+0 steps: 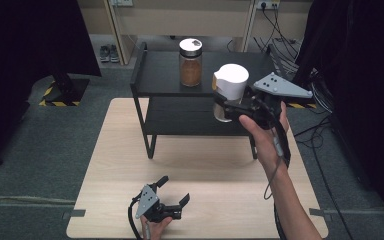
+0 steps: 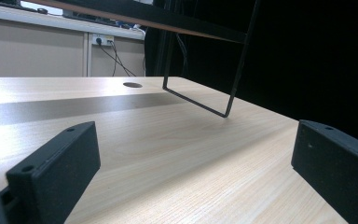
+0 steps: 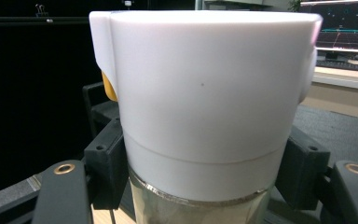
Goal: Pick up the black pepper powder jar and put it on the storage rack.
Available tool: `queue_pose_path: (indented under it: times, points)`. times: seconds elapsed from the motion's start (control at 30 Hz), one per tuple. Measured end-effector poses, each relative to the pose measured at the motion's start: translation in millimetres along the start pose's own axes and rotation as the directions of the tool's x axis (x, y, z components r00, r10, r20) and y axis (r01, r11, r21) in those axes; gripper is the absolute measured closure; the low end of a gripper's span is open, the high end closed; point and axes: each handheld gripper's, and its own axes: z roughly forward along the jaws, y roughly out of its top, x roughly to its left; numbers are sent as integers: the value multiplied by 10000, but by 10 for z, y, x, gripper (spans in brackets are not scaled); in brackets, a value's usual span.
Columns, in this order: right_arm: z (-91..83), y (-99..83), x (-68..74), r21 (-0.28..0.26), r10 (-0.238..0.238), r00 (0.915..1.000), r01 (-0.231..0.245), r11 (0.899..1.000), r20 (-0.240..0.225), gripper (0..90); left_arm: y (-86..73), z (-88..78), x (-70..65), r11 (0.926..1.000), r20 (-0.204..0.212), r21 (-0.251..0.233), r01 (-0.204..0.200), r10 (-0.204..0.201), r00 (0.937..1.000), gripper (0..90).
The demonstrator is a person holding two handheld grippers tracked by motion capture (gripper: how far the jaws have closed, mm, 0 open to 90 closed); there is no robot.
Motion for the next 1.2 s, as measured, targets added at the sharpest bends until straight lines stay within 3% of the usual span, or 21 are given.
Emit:
queue_pose_path:
  times: [0.43,1.2]
  points:
    - [232,199,-33,-39,78,9993,-77,10000,370,309,-1,-4,2,10000,-1,-5,1,-1,10000,5]
    - [677,287,-39,-46,-143,9876,152,9999,1561,309,-8,-12,9,9999,49,-70,-74,74,10000,5]
